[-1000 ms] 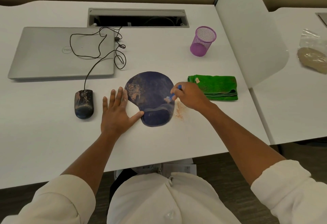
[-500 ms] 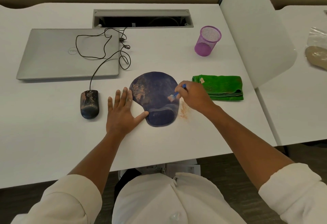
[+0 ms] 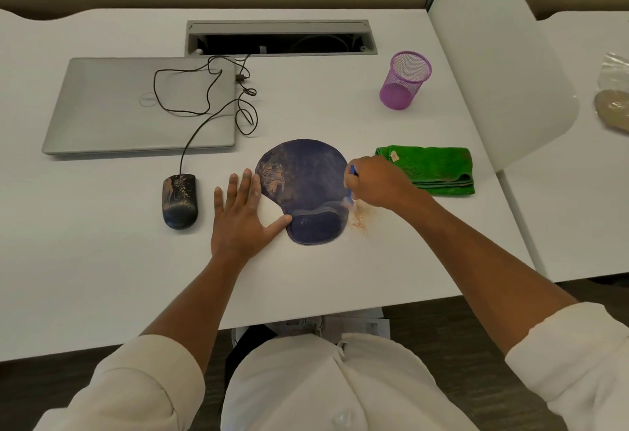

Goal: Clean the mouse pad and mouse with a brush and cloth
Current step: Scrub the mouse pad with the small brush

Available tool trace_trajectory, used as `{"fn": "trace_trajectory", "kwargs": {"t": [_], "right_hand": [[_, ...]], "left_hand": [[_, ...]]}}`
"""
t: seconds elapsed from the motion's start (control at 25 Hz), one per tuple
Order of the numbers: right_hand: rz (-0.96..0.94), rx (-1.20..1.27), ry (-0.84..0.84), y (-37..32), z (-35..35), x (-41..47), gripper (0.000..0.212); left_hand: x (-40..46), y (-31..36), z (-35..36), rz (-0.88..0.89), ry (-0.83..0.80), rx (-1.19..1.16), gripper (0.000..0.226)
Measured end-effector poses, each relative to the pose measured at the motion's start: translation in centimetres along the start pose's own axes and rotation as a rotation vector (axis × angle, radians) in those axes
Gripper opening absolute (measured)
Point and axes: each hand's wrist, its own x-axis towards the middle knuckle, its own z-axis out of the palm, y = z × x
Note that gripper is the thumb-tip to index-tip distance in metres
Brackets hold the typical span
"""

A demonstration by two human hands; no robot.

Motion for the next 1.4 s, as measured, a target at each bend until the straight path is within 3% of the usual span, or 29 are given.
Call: {"fn": "trace_trajectory", "kwargs": {"t": [0.08, 0.2, 0.44, 0.64, 0.76, 0.84, 0.92, 1.04, 1.12, 1.24, 1.4], "right_hand": [[-0.053, 0.128, 0.016, -0.2, 0.1, 0.1, 0.019], [-0.013, 0.066, -0.027, 0.1, 0.9, -0.2, 0.02], [-0.002, 0.285, 0.236, -1.5, -0.7, 1.8, 0.011], [0.053, 0.167, 0.023, -1.8, 0.4, 2.1, 0.014], [0.008, 0.297, 0.019, -2.7, 0.2, 2.0, 0.013], [-0.017, 0.396, -0.082, -3.6, 0.8, 1.7, 0.016], [-0.02, 0.308, -0.152, -3.7, 2.2, 1.3, 0.022], [0.098, 0.006, 0.107, -2.2, 1.7, 1.6, 0.028], [0.113, 0.032, 0.198, -1.9, 0.8, 2.0, 0.028], [-0.037, 0.33, 0.039, -4.5, 1.5, 1.5, 0.024], [-0.096, 0.2, -0.085, -6.6, 4.0, 0.3, 0.027]], "left_hand": [[-0.1, -0.1, 0.0, -0.001, -0.005, 0.007, 0.113], [-0.1, 0.0, 0.0, 0.002, -0.001, 0.001, 0.112], [-0.1, -0.1, 0.0, -0.001, 0.003, -0.003, 0.111], [-0.1, 0.0, -0.1, -0.002, 0.001, 0.0, 0.111], [-0.1, -0.1, 0.0, 0.0, -0.002, 0.001, 0.11], [-0.1, -0.1, 0.1, -0.001, -0.001, 0.005, 0.11], [0.0, -0.1, 0.0, -0.004, -0.006, 0.01, 0.11], [0.0, 0.0, -0.1, -0.003, -0.004, 0.004, 0.111], [-0.1, -0.1, 0.0, -0.002, -0.001, 0.001, 0.112], [-0.1, -0.1, 0.0, -0.004, 0.001, 0.001, 0.11], [-0.1, 0.0, 0.0, -0.004, 0.01, -0.002, 0.11]]}}
